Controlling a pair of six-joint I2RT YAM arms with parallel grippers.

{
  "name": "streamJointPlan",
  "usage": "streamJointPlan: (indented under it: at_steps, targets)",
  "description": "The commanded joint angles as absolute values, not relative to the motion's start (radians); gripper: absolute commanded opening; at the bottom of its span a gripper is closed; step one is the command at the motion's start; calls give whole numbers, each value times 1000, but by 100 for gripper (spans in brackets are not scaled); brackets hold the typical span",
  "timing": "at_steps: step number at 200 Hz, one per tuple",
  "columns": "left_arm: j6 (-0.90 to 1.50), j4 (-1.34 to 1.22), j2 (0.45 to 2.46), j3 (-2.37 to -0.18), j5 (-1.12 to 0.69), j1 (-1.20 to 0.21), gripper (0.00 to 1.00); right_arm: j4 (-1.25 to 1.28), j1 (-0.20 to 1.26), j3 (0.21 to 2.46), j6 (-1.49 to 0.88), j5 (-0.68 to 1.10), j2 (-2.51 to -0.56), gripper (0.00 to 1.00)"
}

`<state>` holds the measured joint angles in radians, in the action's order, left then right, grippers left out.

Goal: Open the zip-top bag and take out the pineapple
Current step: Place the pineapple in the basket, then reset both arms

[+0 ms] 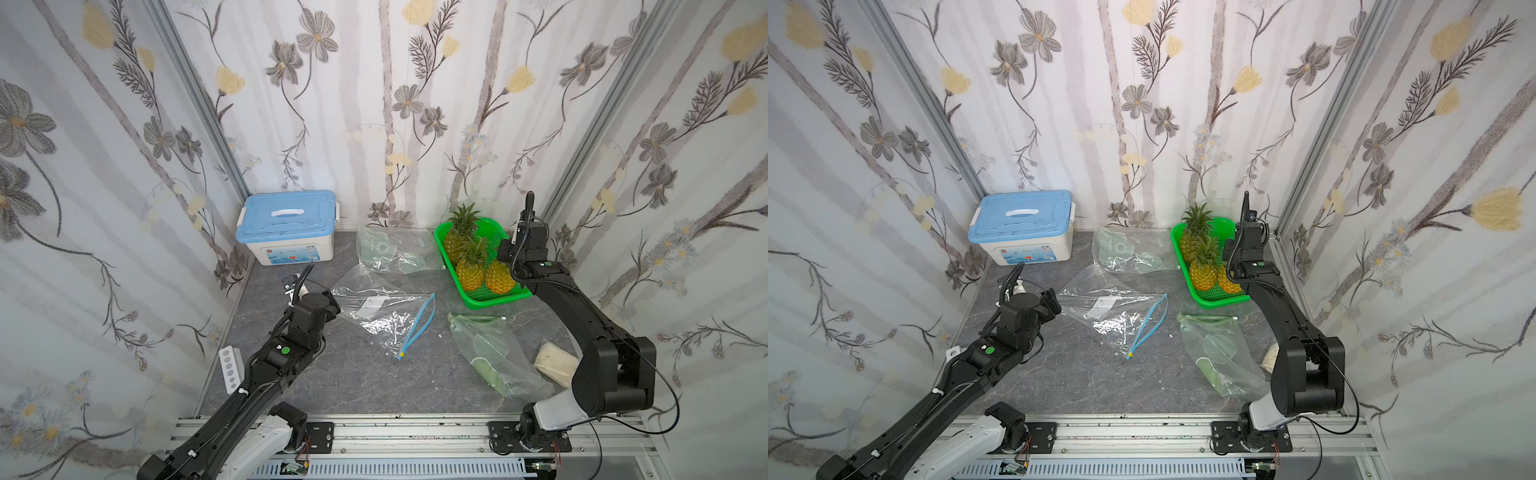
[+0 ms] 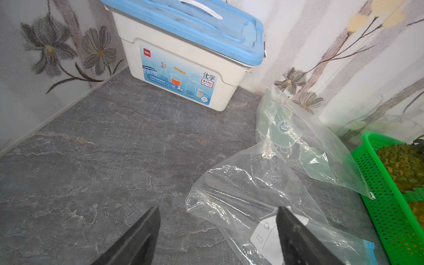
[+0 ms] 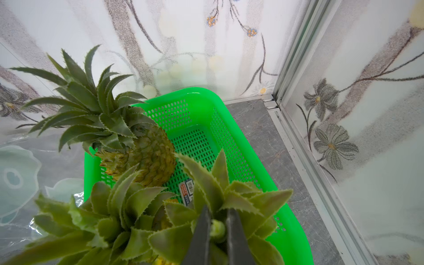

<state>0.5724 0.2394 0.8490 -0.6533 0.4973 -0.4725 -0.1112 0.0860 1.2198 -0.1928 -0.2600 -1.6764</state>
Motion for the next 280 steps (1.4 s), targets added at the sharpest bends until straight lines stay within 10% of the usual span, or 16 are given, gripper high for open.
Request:
streamJointPlan:
  at_steps: [1, 61, 157, 222, 280]
  targets:
    - [558, 229, 834, -649, 520, -474, 82, 19, 87, 1179, -217, -270, -1675, 0]
    - [551, 229, 810, -633, 509, -474, 83, 81, 87, 1052, -243, -275, -1669, 0]
    - [378, 106, 895, -626, 474, -453, 100, 88, 89, 943, -252, -255, -1487, 99]
    - [162, -165, 1149, -587, 570, -247, 100, 267, 88, 570, -228, -251, -1107, 100]
    - [93, -546, 1449, -533, 275, -14, 100, 690, 76, 187, -155, -227, -974, 100]
